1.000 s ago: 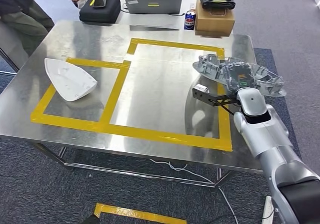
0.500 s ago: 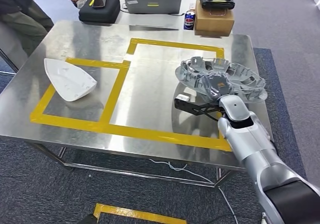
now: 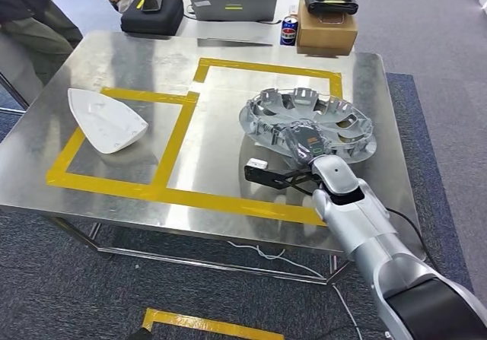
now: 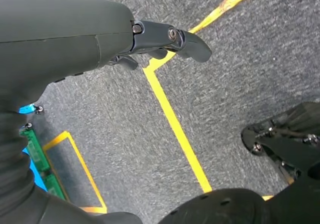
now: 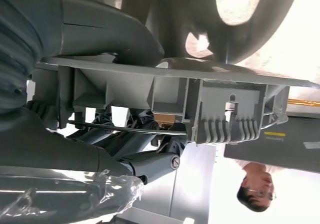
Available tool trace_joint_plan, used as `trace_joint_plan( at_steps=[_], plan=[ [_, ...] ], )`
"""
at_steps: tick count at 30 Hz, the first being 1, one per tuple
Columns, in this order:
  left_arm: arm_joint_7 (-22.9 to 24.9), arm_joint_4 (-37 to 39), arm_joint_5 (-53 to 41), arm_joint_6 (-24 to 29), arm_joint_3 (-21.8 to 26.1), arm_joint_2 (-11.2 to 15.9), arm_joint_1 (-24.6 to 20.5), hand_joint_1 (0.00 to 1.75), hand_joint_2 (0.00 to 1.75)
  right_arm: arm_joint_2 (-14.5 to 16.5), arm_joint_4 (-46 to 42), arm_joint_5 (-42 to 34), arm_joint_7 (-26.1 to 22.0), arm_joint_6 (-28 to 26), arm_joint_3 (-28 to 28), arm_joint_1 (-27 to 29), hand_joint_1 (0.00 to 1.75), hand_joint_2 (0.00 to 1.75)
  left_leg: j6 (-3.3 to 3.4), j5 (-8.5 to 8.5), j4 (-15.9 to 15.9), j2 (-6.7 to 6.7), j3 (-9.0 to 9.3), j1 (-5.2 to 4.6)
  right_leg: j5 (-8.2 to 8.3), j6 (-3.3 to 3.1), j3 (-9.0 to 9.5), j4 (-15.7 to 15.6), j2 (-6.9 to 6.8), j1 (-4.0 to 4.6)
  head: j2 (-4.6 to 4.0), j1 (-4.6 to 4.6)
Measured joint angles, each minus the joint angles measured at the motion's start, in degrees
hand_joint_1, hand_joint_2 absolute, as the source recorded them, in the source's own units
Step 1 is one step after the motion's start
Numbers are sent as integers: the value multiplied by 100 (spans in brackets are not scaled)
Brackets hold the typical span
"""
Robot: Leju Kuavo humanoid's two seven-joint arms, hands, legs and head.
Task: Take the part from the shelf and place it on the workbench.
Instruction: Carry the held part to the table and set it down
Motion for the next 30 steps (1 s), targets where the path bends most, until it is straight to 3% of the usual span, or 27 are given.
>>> trace_joint_plan(
  at_steps=[1,6,10,17,30],
  plan=[
    [22,0,-45,-21,-3,-4,0,0,175,15,16,3,5,0,26,2,0,0,0,0,0,0,0,0,0,0,0,0,0,0,0,1],
    [254,0,-489,243,-162,-7,9,0,175,78,89,5,25,-5,125,19,0,0,0,0,0,-1,0,0,0,0,0,0,-1,0,0,1],
    [283,0,-509,569,-279,15,15,0,0,85,121,-13,34,-38,175,28,0,0,0,0,0,-1,0,0,0,0,0,0,-1,1,0,1],
    [465,0,-317,265,-279,60,16,0,0,85,127,-84,-26,-44,205,32,0,0,0,0,0,-1,0,-1,0,0,0,-1,-1,0,0,1],
    [450,0,-143,178,-195,51,22,0,0,23,109,-193,-26,-178,248,60,0,0,0,0,0,-1,0,-1,0,0,0,-3,0,2,0,0]
  ],
)
